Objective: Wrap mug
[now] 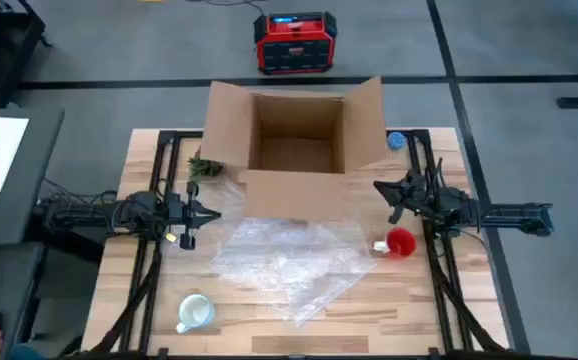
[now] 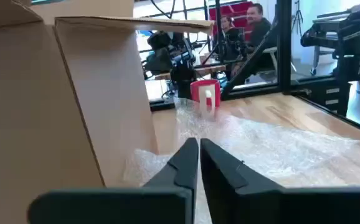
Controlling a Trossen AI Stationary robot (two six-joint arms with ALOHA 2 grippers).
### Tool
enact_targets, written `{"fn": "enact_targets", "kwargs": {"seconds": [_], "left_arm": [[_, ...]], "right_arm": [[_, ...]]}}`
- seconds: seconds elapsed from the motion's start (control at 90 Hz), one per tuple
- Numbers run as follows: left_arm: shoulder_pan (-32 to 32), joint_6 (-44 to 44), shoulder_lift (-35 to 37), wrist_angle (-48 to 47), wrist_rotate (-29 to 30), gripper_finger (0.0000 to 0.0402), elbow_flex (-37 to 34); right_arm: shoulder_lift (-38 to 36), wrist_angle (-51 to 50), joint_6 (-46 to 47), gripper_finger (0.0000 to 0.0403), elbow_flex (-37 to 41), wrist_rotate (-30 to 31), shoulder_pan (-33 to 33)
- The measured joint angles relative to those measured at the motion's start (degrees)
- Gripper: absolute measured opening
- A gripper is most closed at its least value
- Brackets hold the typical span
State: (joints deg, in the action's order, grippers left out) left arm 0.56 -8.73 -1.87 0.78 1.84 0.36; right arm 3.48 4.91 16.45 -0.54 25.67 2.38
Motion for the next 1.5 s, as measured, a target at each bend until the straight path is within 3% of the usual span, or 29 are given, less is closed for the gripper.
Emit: {"fn": "enact_targets", "kwargs": {"seconds": [0.878, 1.089, 1.311, 1.5], "left_arm": [[0.0, 3.9, 0.0, 0.1, 0.1, 0.0, 0.0], [0.0, 12.5, 0.0, 0.4, 0.2, 0.0, 0.3], [2.6, 13.5, -3.5, -10.0, -1.7, 0.0, 14.0], [7.3, 14.6, -22.6, -26.8, 4.8, 0.0, 30.5]], "right_arm": [[0.0, -0.2, -1.5, 0.0, 0.0, -0.1, 0.0], [0.0, -0.2, -1.5, 0.0, 0.0, -0.1, 0.0], [0.0, -0.2, -1.5, 0.0, 0.0, -0.1, 0.0], [0.0, -0.2, -1.5, 0.0, 0.0, -0.1, 0.0]]}}
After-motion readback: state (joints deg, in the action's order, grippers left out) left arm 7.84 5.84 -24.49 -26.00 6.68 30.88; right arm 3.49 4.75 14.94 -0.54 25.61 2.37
